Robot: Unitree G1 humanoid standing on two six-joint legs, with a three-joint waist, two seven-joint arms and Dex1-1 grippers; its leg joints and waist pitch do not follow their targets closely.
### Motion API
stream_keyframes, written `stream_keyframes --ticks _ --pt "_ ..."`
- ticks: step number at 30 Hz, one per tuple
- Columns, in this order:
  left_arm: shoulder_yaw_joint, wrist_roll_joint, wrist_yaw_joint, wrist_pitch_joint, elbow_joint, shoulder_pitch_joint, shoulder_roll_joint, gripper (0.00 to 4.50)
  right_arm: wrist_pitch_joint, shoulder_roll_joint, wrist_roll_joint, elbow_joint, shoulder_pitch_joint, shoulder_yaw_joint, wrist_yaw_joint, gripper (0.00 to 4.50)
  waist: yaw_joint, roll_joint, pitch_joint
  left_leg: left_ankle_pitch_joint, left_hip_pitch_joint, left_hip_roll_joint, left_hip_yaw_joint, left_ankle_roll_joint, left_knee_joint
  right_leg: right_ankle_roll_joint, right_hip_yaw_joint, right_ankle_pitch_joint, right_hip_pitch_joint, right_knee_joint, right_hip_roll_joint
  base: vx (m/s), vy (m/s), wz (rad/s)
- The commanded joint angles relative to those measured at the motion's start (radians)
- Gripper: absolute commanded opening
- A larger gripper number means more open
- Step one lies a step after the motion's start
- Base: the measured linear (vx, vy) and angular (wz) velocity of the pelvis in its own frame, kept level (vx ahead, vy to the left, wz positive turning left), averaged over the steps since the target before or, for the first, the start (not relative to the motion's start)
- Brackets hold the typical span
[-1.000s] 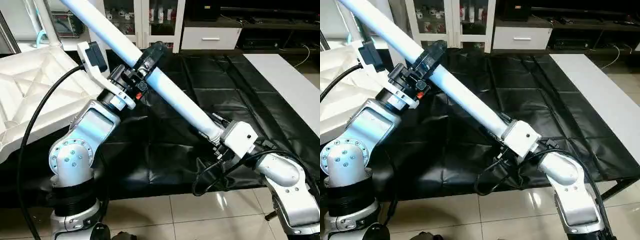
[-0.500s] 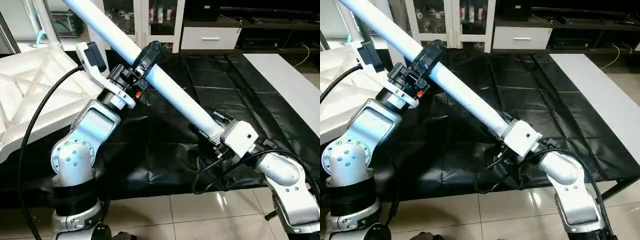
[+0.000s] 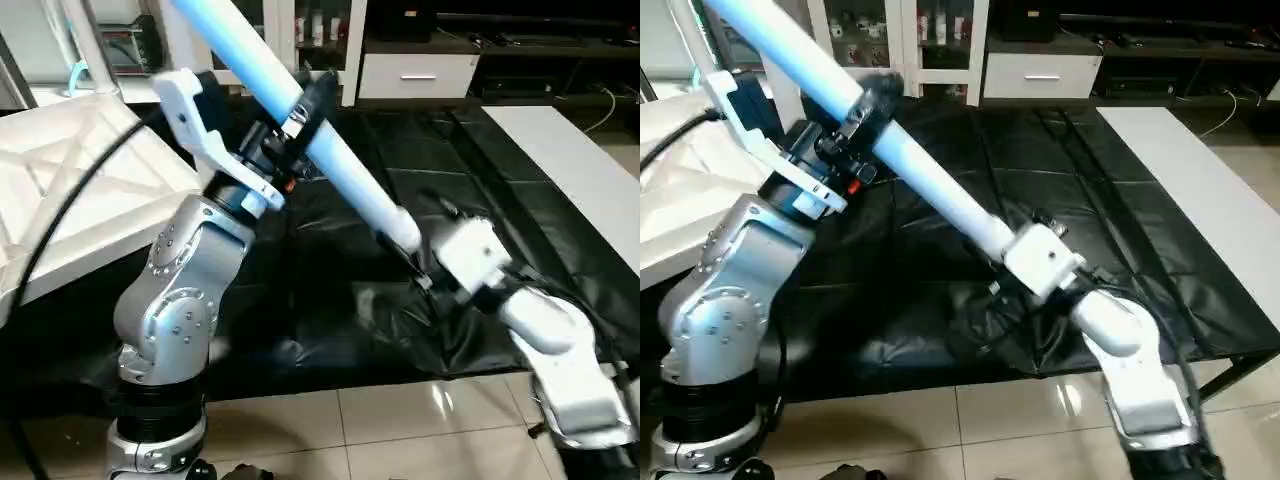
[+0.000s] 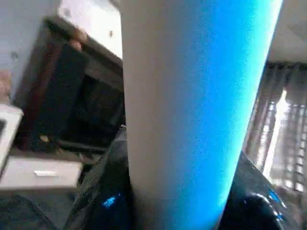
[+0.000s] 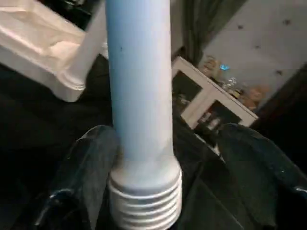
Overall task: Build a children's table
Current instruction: Pick table leg
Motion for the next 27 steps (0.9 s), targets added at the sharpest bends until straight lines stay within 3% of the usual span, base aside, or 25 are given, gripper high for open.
stream_keyframes --ticks 1,3,11,19,27 --pt "-0.042 0.042 -0.022 -0.041 -0.026 -0.002 0.002 1.68 0.038 0.026 -0.056 -0.001 -0.029 0.029 -0.060 4.14 -0.007 0.003 -0.063 -0.491 0.052 0.065 -0.055 -0.114 -0.091 -0.138 0.034 -0.317 0.000 -0.090 -0.042 0.000 0.000 0.00" --pt "-0.053 0.057 -0.027 -0.056 -0.029 0.004 0.001 1.68 0.049 0.052 -0.098 0.019 -0.053 0.043 -0.107 4.31 -0.009 0.007 -0.065 -0.501 0.057 0.066 -0.054 -0.121 -0.091 -0.141 0.035 -0.306 -0.004 -0.090 -0.040 0.000 0.000 0.00" --pt "-0.057 0.095 -0.025 -0.124 -0.023 0.003 -0.025 1.68 0.096 0.120 -0.183 0.102 -0.138 0.082 -0.211 4.33 -0.018 0.007 -0.066 -0.496 0.055 0.064 -0.052 -0.128 -0.091 -0.151 0.035 -0.254 0.000 -0.084 -0.038 0.000 0.000 0.00" --pt "-0.056 0.117 -0.024 -0.162 -0.016 0.006 -0.028 1.68 0.077 0.139 -0.182 0.118 -0.150 0.106 -0.213 4.33 -0.015 0.008 -0.069 -0.453 0.052 0.065 -0.051 -0.116 -0.090 -0.153 0.035 -0.204 0.006 -0.077 -0.038 0.000 0.000 0.00" --pt "-0.069 0.111 -0.039 -0.168 -0.012 0.007 -0.036 1.68 0.062 0.140 -0.187 0.128 -0.157 0.112 -0.226 4.33 -0.016 0.010 -0.068 -0.475 0.055 0.064 -0.050 -0.122 -0.090 -0.152 0.035 -0.224 0.003 -0.080 -0.036 0.000 0.000 0.00"
